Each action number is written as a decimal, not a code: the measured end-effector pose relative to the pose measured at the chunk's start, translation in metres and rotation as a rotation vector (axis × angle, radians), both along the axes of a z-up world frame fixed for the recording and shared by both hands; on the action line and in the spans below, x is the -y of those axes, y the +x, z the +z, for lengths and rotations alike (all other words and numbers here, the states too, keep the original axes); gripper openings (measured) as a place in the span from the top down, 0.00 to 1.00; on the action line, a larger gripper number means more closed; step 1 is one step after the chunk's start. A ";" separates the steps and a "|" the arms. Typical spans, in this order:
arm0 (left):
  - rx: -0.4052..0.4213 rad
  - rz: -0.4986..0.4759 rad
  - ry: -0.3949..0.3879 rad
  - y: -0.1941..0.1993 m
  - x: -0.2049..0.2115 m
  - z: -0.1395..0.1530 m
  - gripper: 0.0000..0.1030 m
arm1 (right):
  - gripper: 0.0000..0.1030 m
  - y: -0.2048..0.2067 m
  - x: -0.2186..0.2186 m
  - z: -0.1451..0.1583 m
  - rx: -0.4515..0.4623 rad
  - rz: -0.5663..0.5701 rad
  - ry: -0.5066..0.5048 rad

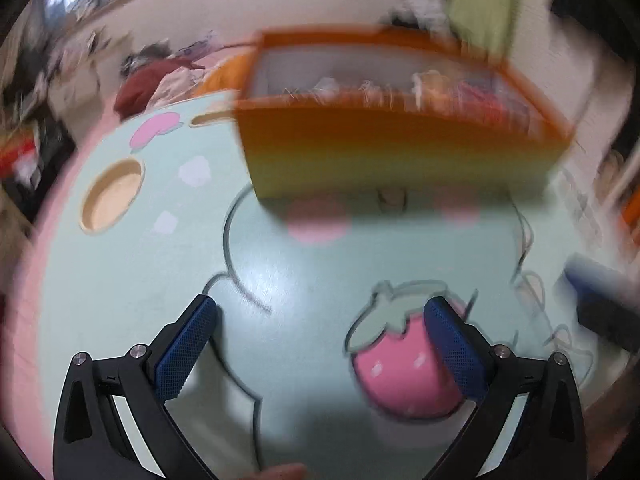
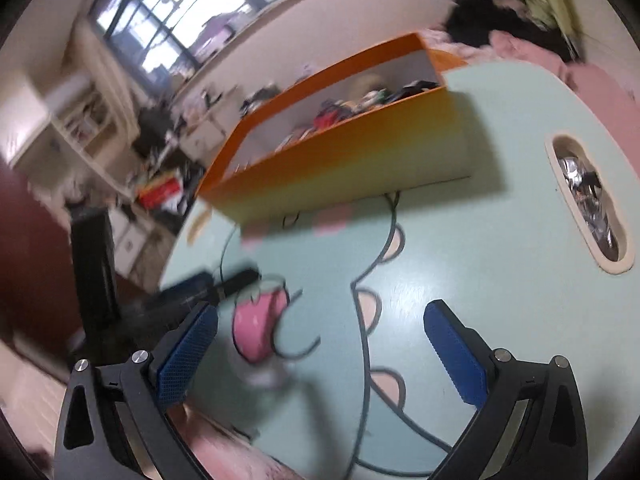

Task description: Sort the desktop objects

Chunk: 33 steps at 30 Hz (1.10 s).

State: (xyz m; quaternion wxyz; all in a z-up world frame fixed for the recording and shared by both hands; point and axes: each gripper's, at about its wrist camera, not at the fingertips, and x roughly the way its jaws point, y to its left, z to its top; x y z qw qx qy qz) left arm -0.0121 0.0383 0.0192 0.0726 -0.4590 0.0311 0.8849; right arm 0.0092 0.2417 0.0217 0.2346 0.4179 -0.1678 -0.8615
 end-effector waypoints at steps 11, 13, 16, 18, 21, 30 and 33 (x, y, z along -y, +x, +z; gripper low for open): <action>-0.092 0.049 0.023 0.017 -0.003 -0.006 0.00 | 0.00 0.004 0.029 -0.008 -0.042 -0.235 0.531; -0.096 0.050 0.024 0.018 -0.003 -0.007 0.00 | 0.00 0.009 0.027 -0.009 -0.071 -0.231 0.528; -0.098 0.049 0.024 0.019 -0.005 -0.006 0.00 | 0.00 0.013 0.025 -0.015 -0.093 -0.230 0.524; -0.098 0.049 0.023 0.017 -0.005 -0.006 0.00 | 0.00 0.014 0.023 -0.014 -0.093 -0.229 0.523; -0.099 0.048 0.023 0.017 -0.007 -0.006 0.00 | 0.00 0.013 0.018 -0.014 -0.103 -0.226 0.521; -0.100 0.048 0.022 0.017 -0.008 -0.005 0.00 | 0.00 0.009 0.012 -0.015 -0.115 -0.221 0.517; -0.100 0.048 0.022 0.016 -0.008 -0.005 0.00 | 0.00 0.010 0.012 -0.015 -0.117 -0.218 0.516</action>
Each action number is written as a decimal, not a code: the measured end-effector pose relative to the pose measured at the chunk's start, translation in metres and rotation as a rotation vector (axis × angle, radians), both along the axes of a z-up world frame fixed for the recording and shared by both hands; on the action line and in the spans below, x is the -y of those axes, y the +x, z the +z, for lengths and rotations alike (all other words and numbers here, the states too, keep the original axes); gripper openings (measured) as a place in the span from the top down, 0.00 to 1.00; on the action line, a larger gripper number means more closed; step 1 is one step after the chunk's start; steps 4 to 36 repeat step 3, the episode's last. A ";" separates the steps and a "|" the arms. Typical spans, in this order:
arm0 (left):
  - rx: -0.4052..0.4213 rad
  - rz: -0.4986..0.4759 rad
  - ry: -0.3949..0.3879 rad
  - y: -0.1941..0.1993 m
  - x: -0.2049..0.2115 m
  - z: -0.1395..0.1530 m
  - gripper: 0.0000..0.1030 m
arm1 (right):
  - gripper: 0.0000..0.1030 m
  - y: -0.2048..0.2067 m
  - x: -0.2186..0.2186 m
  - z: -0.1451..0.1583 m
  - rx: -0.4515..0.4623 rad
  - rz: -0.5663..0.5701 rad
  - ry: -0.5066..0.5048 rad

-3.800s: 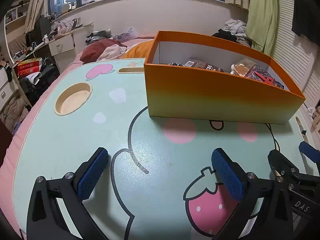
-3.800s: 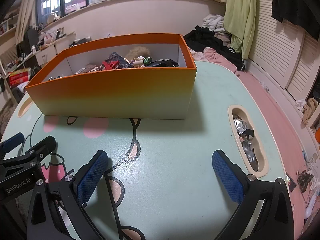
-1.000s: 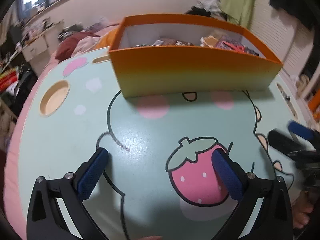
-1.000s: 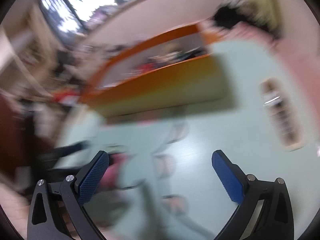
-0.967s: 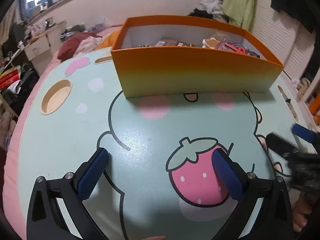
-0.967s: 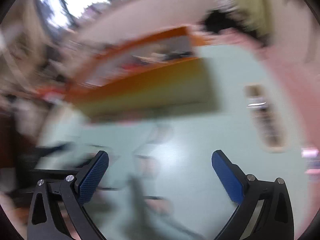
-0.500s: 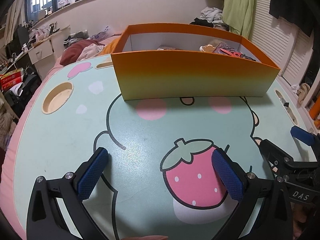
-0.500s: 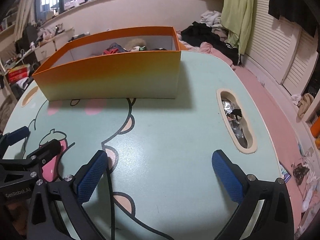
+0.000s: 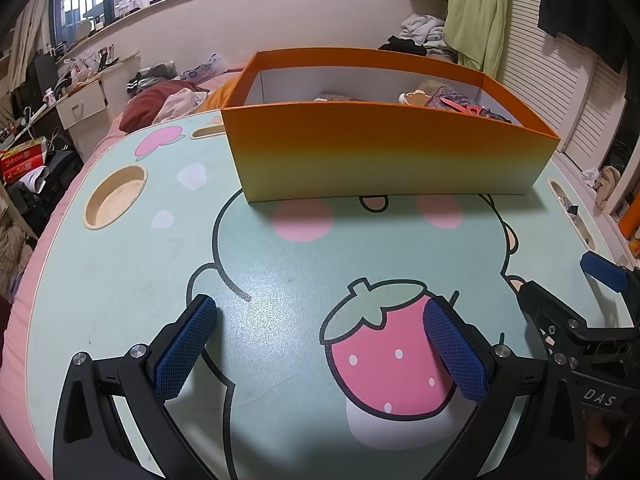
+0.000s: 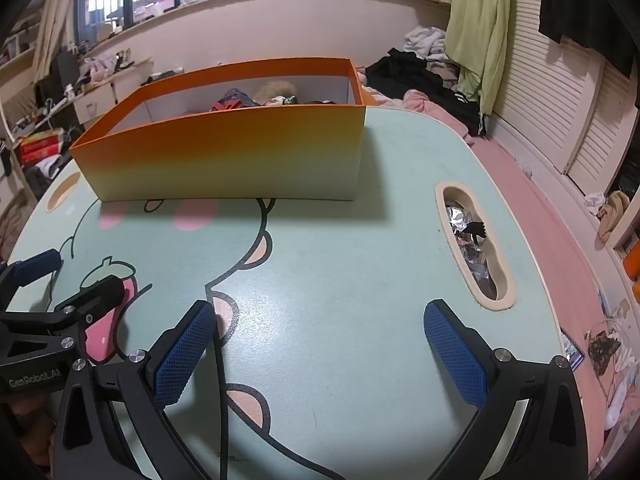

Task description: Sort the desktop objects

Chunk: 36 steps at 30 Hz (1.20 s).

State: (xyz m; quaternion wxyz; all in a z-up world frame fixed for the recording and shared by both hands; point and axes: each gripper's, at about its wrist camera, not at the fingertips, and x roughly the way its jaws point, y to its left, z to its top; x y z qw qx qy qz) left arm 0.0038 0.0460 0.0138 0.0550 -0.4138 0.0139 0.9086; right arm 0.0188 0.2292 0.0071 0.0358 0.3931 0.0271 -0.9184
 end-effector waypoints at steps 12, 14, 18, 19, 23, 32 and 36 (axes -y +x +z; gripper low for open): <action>-0.001 0.001 0.001 0.000 -0.001 0.000 0.00 | 0.00 0.000 0.000 0.000 -0.001 0.003 0.000; -0.001 0.001 0.001 0.000 -0.001 0.000 0.00 | 0.00 0.000 0.000 0.000 -0.001 0.003 0.000; -0.001 0.001 0.001 0.000 -0.001 0.000 0.00 | 0.00 0.000 0.000 0.000 -0.001 0.003 0.000; -0.001 0.001 0.001 0.000 -0.001 0.000 0.00 | 0.00 0.000 0.000 0.000 -0.001 0.003 0.000; -0.001 0.001 0.001 0.000 -0.001 0.000 0.00 | 0.00 0.000 0.000 0.000 -0.001 0.003 0.000; -0.001 0.001 0.001 0.000 -0.001 0.000 0.00 | 0.00 0.000 0.000 0.000 -0.001 0.003 0.000; -0.001 0.001 0.001 0.000 -0.001 0.000 0.00 | 0.00 0.000 0.000 0.000 -0.001 0.003 0.000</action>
